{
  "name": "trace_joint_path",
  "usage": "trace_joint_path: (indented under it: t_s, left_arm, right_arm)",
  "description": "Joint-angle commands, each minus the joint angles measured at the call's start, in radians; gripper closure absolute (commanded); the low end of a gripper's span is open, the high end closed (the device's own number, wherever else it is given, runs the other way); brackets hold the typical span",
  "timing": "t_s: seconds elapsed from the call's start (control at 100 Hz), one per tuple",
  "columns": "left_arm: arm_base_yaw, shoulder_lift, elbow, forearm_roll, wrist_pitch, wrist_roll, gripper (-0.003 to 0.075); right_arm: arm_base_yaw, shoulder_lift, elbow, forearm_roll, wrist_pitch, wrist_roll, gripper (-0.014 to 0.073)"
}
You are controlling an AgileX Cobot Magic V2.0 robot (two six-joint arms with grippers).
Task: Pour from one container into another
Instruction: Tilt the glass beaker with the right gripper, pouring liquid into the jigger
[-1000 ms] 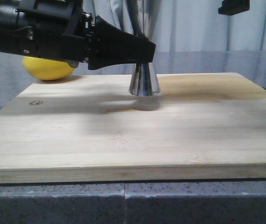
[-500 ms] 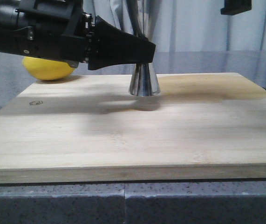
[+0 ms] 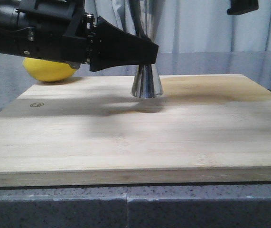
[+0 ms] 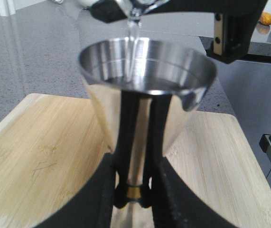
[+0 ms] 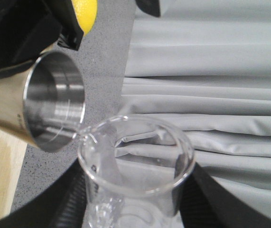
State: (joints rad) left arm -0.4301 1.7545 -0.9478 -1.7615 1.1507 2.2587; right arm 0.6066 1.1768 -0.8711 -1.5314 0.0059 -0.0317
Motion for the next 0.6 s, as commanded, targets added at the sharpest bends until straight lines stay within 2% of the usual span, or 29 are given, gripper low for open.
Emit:
trace_joint_path:
  t_s: [0.0, 0.59]
  left_arm:
    - [-0.011, -0.04, -0.029, -0.062, 0.118, -0.007, 0.0713]
    - [-0.011, -0.04, -0.029, -0.062, 0.118, -0.007, 0.0713]
  right_arm:
    - [0.001, -0.03, -0.038, -0.017, -0.006, -0.001, 0.0398]
    - [0.001, -0.03, -0.038, -0.064, -0.006, -0.001, 0.0398]
